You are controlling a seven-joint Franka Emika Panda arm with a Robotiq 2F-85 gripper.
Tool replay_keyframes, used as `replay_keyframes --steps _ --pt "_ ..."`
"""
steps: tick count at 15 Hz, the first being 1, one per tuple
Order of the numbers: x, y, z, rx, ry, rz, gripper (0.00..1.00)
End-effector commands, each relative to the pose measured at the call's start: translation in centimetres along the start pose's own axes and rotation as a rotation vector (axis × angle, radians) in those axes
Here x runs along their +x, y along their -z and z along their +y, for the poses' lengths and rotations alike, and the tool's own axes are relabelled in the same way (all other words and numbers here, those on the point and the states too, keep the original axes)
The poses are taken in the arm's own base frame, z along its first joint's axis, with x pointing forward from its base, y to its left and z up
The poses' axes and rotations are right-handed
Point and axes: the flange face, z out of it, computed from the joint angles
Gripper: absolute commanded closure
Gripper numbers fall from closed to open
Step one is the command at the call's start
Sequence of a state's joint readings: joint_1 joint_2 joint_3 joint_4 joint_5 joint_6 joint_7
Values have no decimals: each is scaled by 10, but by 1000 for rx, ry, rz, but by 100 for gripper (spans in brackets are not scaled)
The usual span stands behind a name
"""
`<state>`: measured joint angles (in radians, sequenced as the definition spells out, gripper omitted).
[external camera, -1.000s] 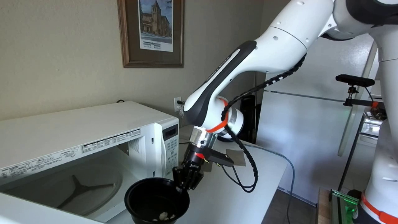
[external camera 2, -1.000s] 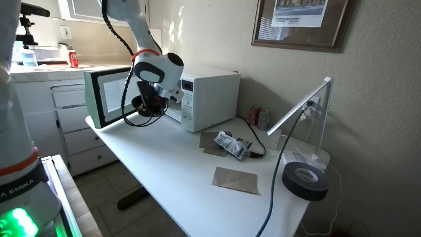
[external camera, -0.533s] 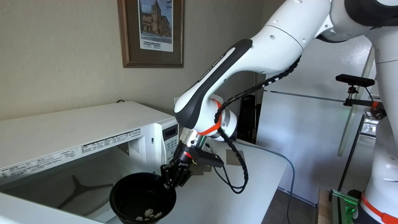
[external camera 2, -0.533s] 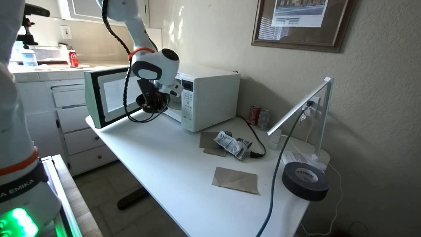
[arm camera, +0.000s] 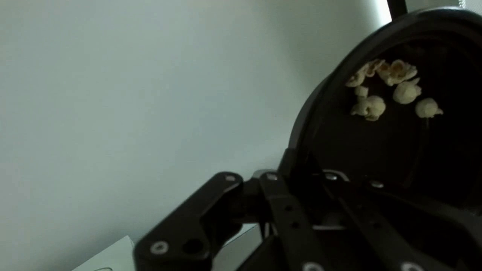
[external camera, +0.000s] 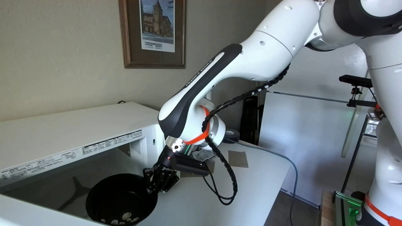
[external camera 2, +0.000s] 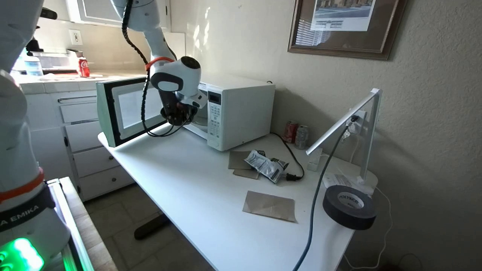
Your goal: Put the black bowl into the microwave
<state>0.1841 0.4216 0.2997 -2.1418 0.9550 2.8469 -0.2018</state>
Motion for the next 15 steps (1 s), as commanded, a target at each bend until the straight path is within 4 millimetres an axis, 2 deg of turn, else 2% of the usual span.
replay_keyframes --steps 1,9,15 --pt "14 -24 -8 -23 -61 43 98" --pt "42 -50 -21 -50 -179 125 98" --pt "47 -58 -32 -10 -288 173 98"
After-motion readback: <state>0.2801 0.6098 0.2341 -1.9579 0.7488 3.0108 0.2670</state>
